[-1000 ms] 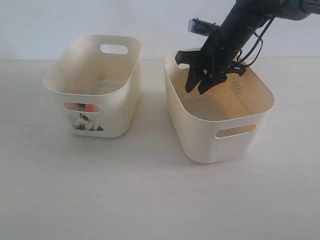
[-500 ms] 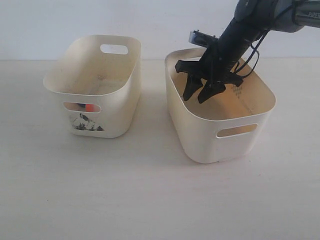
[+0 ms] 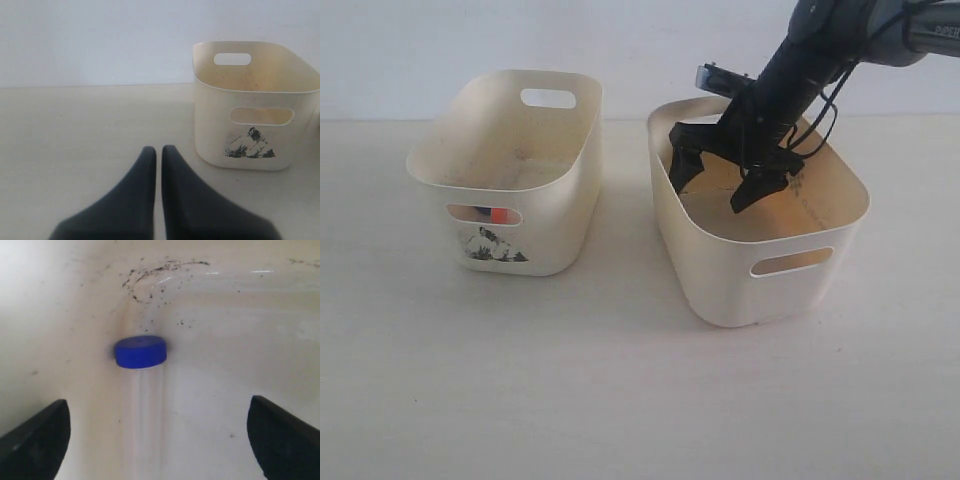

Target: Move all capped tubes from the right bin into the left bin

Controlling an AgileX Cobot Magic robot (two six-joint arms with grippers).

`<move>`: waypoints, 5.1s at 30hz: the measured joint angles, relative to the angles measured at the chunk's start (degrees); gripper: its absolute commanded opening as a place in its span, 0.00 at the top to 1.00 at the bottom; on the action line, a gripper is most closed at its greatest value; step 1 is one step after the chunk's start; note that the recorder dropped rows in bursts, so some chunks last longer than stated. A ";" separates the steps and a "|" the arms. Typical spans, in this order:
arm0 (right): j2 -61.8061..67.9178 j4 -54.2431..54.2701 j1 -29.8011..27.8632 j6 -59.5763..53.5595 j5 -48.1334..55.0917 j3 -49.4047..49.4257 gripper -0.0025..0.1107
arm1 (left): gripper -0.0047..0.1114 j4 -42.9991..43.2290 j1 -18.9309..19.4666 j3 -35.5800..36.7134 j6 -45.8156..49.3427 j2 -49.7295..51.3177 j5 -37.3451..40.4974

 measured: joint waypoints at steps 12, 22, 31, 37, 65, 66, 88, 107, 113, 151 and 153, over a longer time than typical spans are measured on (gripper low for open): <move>0.00 -3.89 3.05 -1.00 0.50 0.00 0.19 | 0.92 0.00 0.00 0.00 0.00 0.00 0.00; 0.12 -9.54 5.48 1.91 -2.38 0.00 0.19 | 0.92 0.00 0.00 0.00 0.00 0.00 0.00; 3.03 -9.78 6.34 2.33 -3.42 0.00 0.19 | 0.92 0.00 0.00 0.00 0.00 0.00 0.00; 3.85 -10.52 6.81 3.00 -3.18 -0.38 0.19 | 0.92 0.00 0.00 0.00 0.00 0.00 0.00; 3.65 -16.88 8.88 5.79 -3.80 -0.72 0.98 | 0.92 0.00 0.00 0.00 0.00 0.00 0.00; 3.13 -17.11 8.90 5.69 -3.48 -0.47 0.98 | 0.92 0.00 0.00 0.00 0.00 0.00 0.00; -21.70 22.11 12.83 -29.99 -6.27 0.04 0.87 | 0.92 0.00 0.00 0.00 0.00 0.00 0.00; -14.97 20.58 19.98 -28.06 -28.96 0.04 0.98 | 0.92 0.00 0.00 0.00 0.00 0.00 0.00; -20.61 4.57 20.02 -20.76 -16.16 0.04 0.98 | 0.92 0.00 0.00 0.00 0.00 0.00 0.00; -65.36 -10.94 19.61 -13.59 -25.41 29.32 0.98 | 0.92 0.00 0.00 0.00 0.00 0.00 0.00; -69.74 -11.43 17.63 -13.72 -28.65 36.40 0.98 | 0.92 0.00 0.00 0.00 0.00 0.00 0.00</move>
